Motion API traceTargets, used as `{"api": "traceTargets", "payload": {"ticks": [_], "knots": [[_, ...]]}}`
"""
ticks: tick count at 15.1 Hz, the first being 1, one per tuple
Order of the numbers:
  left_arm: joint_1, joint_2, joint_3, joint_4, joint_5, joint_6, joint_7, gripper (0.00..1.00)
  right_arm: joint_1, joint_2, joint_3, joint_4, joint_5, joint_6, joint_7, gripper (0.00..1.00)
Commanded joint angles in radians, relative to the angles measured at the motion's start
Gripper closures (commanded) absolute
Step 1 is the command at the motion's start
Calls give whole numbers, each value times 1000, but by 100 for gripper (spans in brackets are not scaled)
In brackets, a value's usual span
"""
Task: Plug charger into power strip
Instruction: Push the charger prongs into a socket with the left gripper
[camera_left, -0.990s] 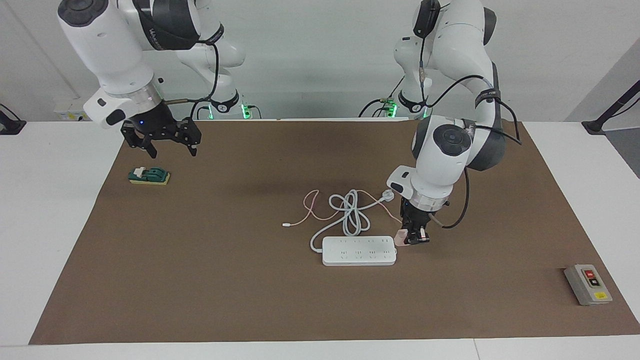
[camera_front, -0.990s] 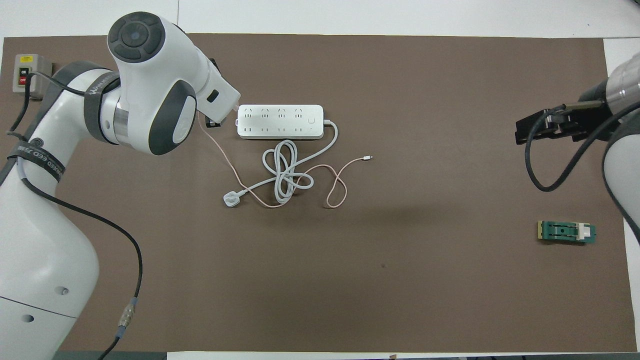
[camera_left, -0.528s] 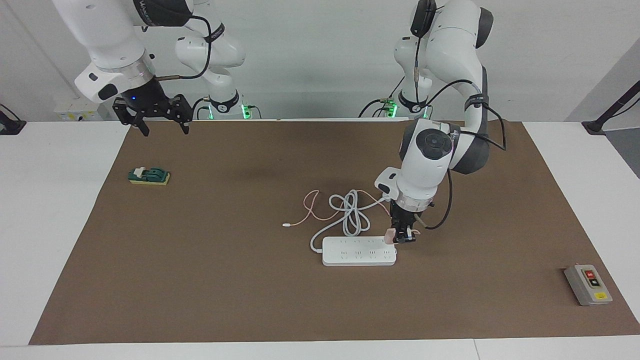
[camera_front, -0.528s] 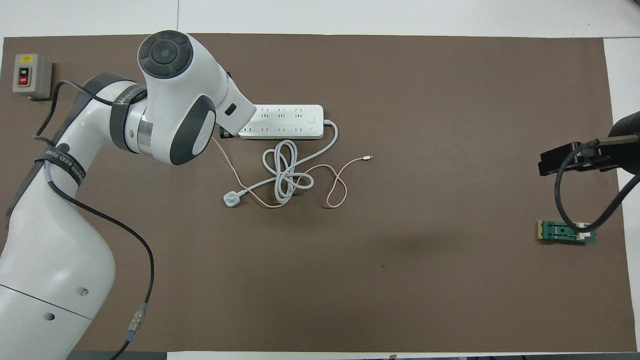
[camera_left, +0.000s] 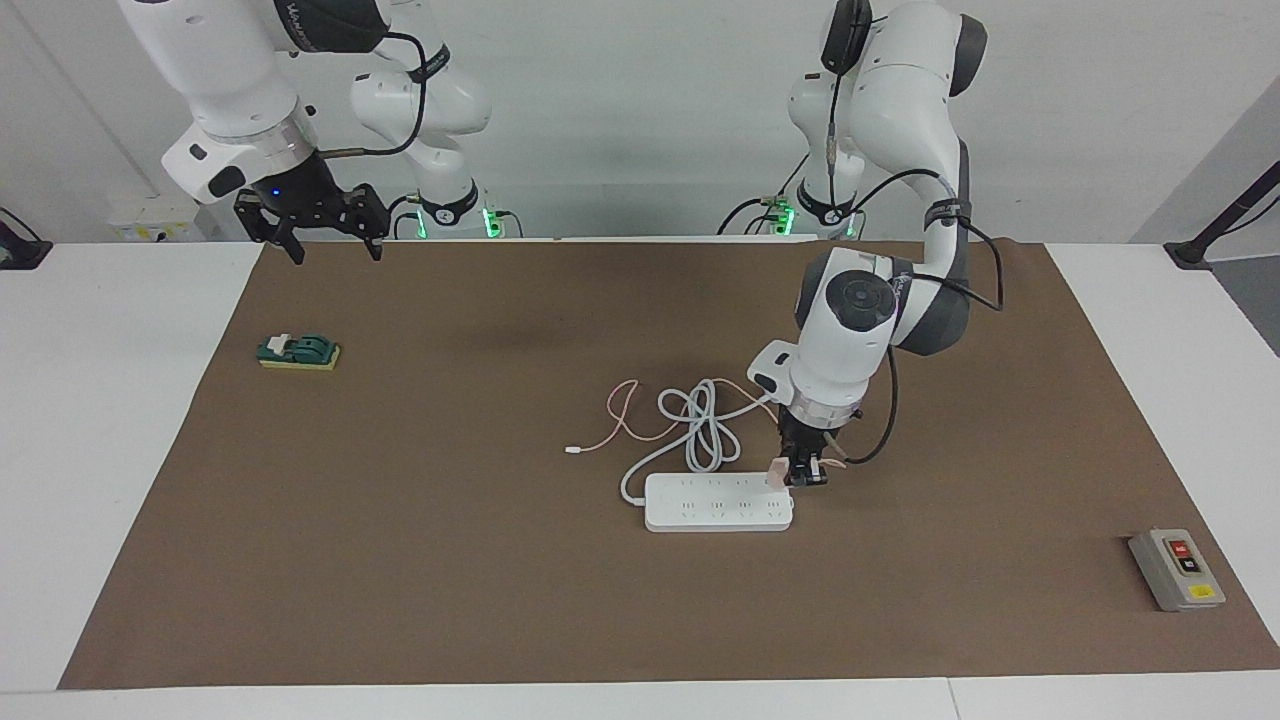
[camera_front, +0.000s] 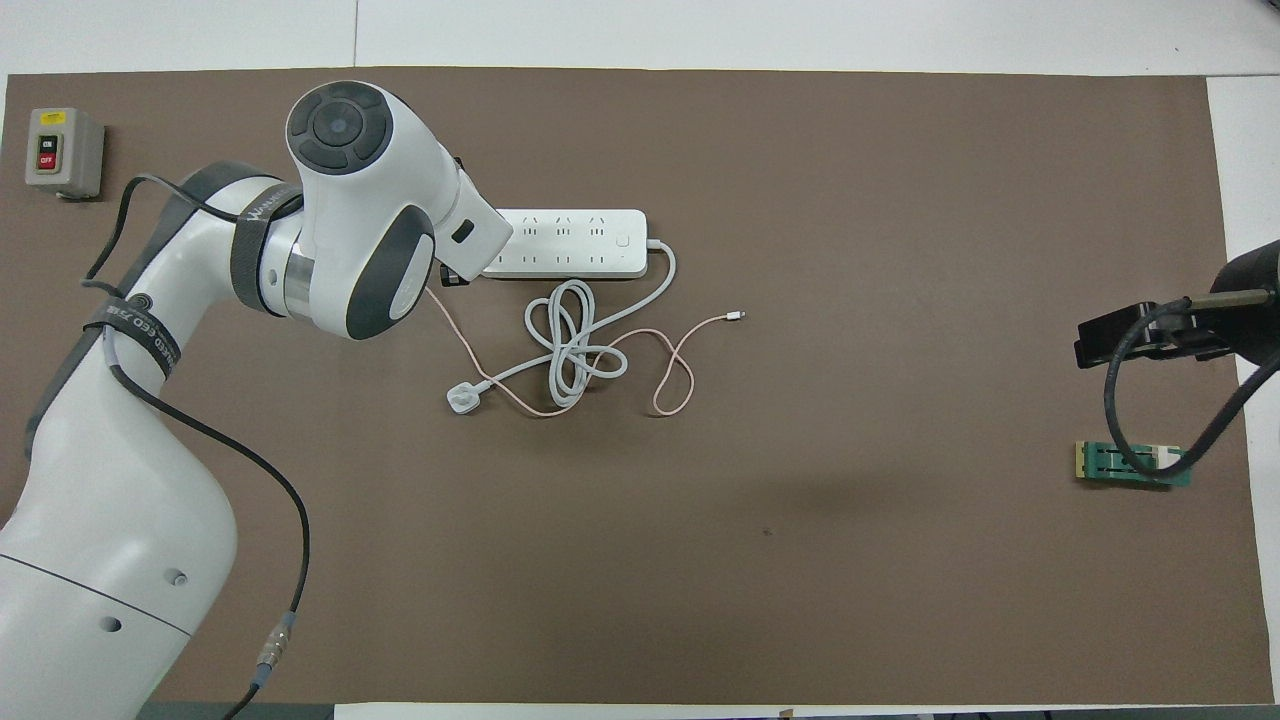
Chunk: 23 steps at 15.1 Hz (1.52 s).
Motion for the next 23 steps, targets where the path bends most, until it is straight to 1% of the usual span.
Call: {"api": "traceTargets", "payload": {"ticks": [1,7,11,13,18,20,23], "knots": [[-6,-36,8,-52,22,45,-20,100,10,-19,-23,-27,-13,23,34,0],[-12,-34,8,-64,52,53,-20,100,9,-21,-24,-25,-14,20,28,0],[-13,-34,8,-66,52,55,-20,100,3,-19,-24,-24,-14,26,28,0],[-29,-34,8,-66,52,56,-21,100,3,-12,-24,-22,-14,50,28,0],[-33,-36,10,-73,52,56,-21,100,3,25,-24,7,-13,52,27,0],[-33,-36,10,-73,54,55,-21,100,3,27,-24,8,-13,49,28,0],[-30,-34,10,-66,89,47,-20,100,0,19,-24,5,-14,46,30,0]]}}
